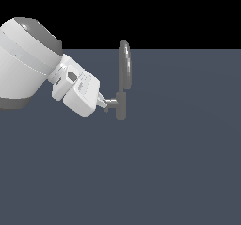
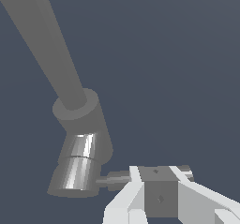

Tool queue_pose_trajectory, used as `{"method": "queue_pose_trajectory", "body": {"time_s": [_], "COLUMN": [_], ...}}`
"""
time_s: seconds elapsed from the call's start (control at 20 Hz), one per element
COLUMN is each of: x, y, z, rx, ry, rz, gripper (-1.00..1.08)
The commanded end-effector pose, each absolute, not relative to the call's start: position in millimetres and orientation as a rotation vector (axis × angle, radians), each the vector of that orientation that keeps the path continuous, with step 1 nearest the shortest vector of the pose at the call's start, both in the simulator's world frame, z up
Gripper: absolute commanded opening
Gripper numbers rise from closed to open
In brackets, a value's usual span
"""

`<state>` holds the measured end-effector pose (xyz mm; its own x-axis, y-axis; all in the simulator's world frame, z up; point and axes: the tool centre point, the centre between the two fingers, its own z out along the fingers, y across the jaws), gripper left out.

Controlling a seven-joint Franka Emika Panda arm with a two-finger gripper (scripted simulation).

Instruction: Turn on the faucet by rotating a designated handle.

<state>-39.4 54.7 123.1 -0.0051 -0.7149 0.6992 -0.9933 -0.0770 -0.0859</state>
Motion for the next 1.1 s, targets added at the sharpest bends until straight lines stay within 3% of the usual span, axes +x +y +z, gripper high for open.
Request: {"method": "queue_pose_trajectory", "body": {"time_s": [0.0, 0.1, 0.7, 0.8, 1.05], "x": [-54, -44, -41, -29, -20], "y": [45, 55, 47, 59, 57], "z": [104, 117, 55, 82, 65], "rx": [1.817, 1.839, 1.818, 1.842, 1.835], "ry": [-1.754, -1.756, -1.754, -1.770, -1.766], "rz": [0.821, 0.847, 0.821, 0.870, 0.856], "gripper": [-1.00, -1.00, -1.00, -1.00, -1.00]}}
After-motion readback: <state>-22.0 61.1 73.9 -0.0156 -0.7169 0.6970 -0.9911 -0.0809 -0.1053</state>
